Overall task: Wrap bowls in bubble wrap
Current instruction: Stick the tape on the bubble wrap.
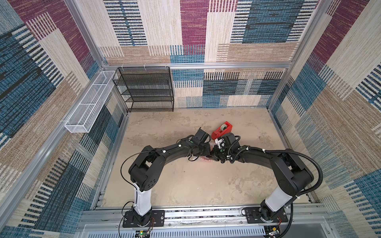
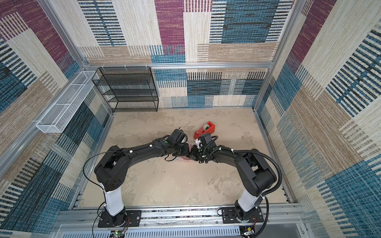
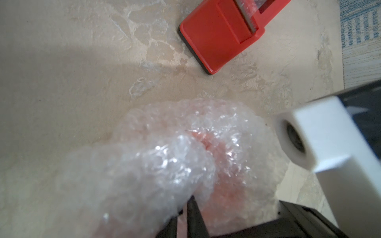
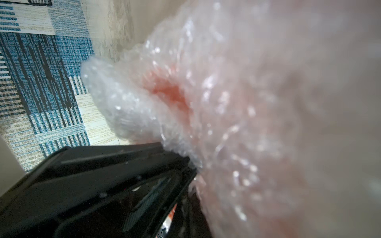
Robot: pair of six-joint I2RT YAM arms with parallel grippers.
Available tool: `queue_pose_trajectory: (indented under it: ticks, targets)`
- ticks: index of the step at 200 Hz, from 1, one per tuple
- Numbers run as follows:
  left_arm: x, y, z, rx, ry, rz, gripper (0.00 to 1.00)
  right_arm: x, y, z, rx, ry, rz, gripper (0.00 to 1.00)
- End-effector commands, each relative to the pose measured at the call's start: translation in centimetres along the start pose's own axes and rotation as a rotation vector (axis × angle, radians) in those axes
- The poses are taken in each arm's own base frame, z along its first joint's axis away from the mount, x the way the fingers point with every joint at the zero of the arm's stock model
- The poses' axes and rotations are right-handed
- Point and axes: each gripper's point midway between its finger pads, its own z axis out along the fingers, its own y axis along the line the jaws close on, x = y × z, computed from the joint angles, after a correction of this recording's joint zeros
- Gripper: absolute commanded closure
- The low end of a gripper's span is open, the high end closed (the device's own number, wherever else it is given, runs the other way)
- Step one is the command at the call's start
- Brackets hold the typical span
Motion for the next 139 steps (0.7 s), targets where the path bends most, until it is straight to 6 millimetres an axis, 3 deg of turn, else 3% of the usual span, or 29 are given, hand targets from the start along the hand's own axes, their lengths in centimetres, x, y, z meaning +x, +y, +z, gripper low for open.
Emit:
queue_pose_trajectory:
  ticks: [1, 30, 84, 139]
  targets:
    - [0.9, 0.9, 0.7, -0.033, 0.035, 0.009, 0.86, -0.8, 1.1, -0.3, -0.018, -0.033, -0.048, 1.0]
    - [1.4, 1.7, 1.3, -0.055, 0.044, 0.002, 0.87, -1.0, 1.1, -0.5, -0.003, -0.043, -0.061, 0.95]
    - [1.6, 2.2, 1.6, -0.077, 0.048, -0.005, 0.88, -1.6, 2.5, -1.7, -0.002, -0.077, -0.115, 0.7]
    - [1.3, 2.0, 1.3, -0.072, 0.041, -0.005, 0.89, -1.7, 3.2, -2.7, -0.004, -0.099, -0.124, 0.67]
